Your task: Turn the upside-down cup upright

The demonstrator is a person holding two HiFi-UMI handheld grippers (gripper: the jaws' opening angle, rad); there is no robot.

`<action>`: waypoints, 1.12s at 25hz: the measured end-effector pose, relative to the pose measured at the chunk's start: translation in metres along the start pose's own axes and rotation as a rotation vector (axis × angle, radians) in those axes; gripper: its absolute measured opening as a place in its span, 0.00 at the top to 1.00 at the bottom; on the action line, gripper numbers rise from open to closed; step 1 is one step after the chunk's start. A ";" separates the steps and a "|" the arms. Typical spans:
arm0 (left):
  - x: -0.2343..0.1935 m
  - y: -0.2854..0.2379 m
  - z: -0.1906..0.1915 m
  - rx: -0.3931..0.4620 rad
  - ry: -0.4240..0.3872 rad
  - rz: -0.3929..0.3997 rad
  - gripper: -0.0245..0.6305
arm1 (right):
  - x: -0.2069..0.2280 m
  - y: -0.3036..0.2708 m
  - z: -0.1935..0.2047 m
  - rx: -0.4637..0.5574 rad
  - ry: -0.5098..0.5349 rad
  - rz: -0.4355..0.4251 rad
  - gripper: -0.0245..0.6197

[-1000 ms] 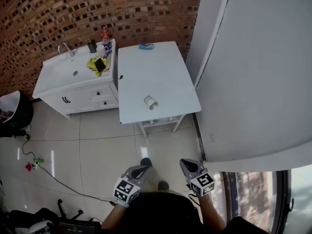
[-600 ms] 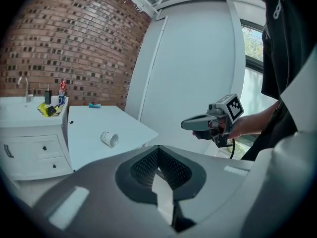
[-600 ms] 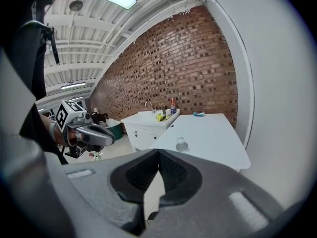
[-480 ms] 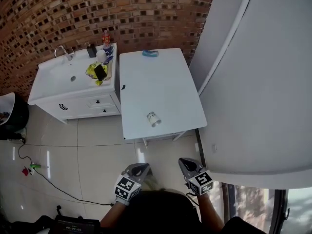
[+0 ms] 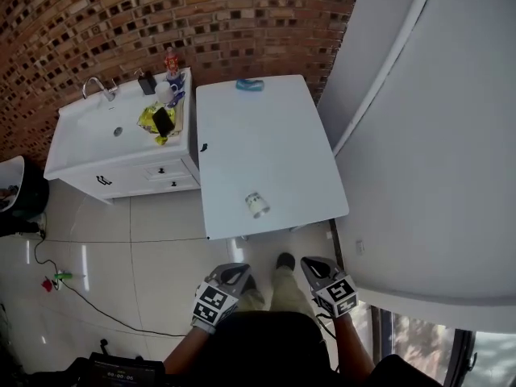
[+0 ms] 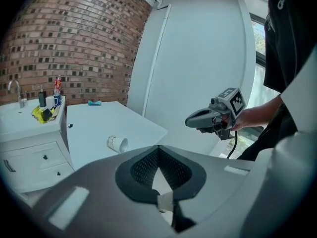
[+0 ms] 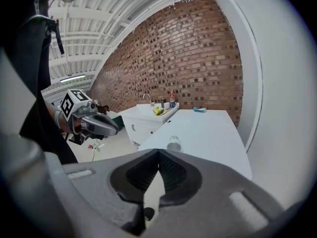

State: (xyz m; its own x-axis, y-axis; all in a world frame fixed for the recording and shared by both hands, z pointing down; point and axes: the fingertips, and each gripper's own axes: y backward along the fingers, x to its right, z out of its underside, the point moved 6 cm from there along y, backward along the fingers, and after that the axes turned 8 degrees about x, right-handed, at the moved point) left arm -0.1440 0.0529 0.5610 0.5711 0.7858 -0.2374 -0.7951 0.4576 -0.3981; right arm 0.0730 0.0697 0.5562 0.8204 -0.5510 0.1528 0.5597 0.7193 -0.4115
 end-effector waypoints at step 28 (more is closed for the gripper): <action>-0.064 -0.164 -0.004 -0.185 0.051 -0.213 0.94 | 0.152 -0.148 -0.001 -0.224 0.182 -0.491 0.97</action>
State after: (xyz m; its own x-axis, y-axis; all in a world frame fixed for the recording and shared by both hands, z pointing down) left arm -0.0489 -0.0742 0.6380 0.7342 0.6564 -0.1735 -0.6082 0.5222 -0.5979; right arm 0.1148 -0.1215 0.6394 0.4259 -0.8764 0.2249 0.8155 0.2642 -0.5150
